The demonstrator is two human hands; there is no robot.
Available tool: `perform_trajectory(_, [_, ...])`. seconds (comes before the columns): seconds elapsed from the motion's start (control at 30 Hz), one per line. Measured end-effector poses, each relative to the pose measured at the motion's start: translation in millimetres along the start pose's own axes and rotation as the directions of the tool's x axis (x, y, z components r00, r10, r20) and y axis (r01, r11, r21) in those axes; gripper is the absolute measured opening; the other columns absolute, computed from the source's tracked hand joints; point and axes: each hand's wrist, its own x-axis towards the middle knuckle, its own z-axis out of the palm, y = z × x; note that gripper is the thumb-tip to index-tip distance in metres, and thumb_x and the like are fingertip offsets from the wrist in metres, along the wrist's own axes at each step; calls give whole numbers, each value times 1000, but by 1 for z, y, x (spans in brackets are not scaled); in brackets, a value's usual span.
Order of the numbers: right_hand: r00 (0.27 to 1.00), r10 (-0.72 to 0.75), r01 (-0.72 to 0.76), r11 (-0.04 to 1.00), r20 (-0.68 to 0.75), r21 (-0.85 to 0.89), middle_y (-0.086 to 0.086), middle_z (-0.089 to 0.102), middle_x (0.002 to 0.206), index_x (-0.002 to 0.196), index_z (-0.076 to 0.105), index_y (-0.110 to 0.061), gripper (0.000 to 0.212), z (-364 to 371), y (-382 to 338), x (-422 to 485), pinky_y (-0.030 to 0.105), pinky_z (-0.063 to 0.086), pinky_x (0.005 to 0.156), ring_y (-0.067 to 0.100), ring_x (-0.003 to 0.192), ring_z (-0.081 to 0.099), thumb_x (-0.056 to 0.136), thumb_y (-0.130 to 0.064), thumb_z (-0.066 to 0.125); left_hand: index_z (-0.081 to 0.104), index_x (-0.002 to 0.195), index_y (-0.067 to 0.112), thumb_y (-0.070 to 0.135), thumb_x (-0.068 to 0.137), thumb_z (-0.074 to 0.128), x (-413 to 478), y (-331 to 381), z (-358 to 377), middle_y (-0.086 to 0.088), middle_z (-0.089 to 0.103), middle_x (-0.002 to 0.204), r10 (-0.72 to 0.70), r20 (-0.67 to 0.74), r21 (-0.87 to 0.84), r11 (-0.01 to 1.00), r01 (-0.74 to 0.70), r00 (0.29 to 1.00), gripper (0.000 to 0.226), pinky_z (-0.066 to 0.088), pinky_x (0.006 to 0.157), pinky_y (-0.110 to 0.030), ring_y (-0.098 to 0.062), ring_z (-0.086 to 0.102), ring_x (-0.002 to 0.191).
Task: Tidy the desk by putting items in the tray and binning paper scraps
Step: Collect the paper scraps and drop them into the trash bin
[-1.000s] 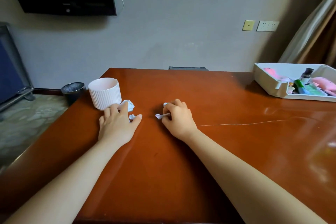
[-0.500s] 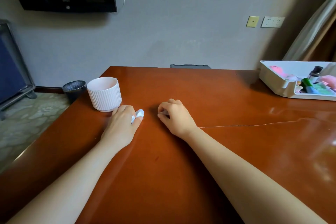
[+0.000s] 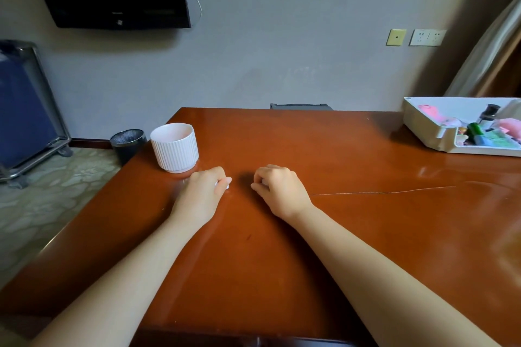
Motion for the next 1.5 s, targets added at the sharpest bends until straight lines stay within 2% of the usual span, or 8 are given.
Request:
perform_trajectory(0.17, [998, 67, -67, 998, 21, 13, 5, 68, 93, 94, 63, -13, 19, -6, -3, -15, 33, 56, 72, 23, 83, 64, 92, -31, 56, 49, 66, 16, 35, 94, 50, -4, 0, 2, -5, 56, 66, 33, -71, -59, 998, -37, 997, 34, 43, 57, -23, -21, 55, 62])
perform_trajectory(0.3, [987, 147, -158, 964, 66, 213, 3, 65, 81, 82, 61, -14, 17, -28, 0, -28, 31, 52, 68, 18, 73, 60, 91, -28, 59, 35, 54, 22, 33, 93, 52, -5, 15, -4, 3, 38, 53, 4, -87, -165, 986, -18, 996, 44, 31, 53, -17, -15, 39, 51])
perform_trajectory(0.43, [983, 178, -181, 942, 36, 282, -9, 56, 68, 74, 59, -18, 17, -73, 11, -47, 15, 39, 60, 1, 61, 50, 90, -24, 62, 45, 59, 18, 37, 94, 50, -6, 50, -9, 2, 51, 57, -17, -20, -214, 977, 12, 1000, 40, 36, 53, -13, -15, 52, 54])
perform_trajectory(0.77, [954, 289, -275, 951, -86, 144, -10, 57, 68, 73, 59, -22, 17, -186, 61, -125, 6, 40, 49, 2, 59, 51, 90, -23, 61, 64, 87, 16, 26, 94, 55, -36, 184, 10, 4, 61, 63, 244, 227, -539, 838, -87, 943, 15, 39, 45, -16, -6, 49, 44])
perform_trajectory(0.9, [916, 383, -381, 924, -115, 43, 1, 67, 82, 89, 70, -9, 13, -217, 92, -173, 24, 50, 63, 14, 71, 61, 88, -20, 63, 63, 86, 14, 25, 94, 55, -61, 243, 30, 4, 59, 61, 376, 287, -641, 759, -115, 881, 16, 37, 39, -12, -4, 46, 40])
perform_trajectory(1.2, [805, 565, -582, 811, -182, -58, -6, 55, 63, 60, 54, -23, 31, -267, 138, -297, 6, 40, 50, 5, 55, 49, 89, -14, 60, 57, 77, 9, 17, 97, 49, -124, 361, 100, 0, 52, 54, 590, 403, -756, 646, -109, 700, 23, 32, 34, -12, -5, 39, 31])
perform_trajectory(1.33, [711, 672, -691, 723, -206, -27, 4, 66, 70, 80, 67, -4, 17, -273, 166, -355, 16, 46, 57, 17, 64, 60, 90, -16, 60, 56, 76, 10, 16, 96, 47, -158, 403, 134, 1, 52, 53, 683, 442, -772, 620, -141, 581, 23, 31, 33, -11, -5, 40, 29])
perform_trajectory(1.5, [590, 785, -793, 607, -192, 47, -4, 62, 64, 80, 67, -11, 14, -267, 196, -419, 15, 40, 56, 9, 59, 54, 90, -17, 59, 57, 76, 16, 23, 96, 50, -194, 441, 175, 5, 54, 55, 737, 479, -777, 609, -161, 476, 22, 37, 39, -10, -4, 46, 34])
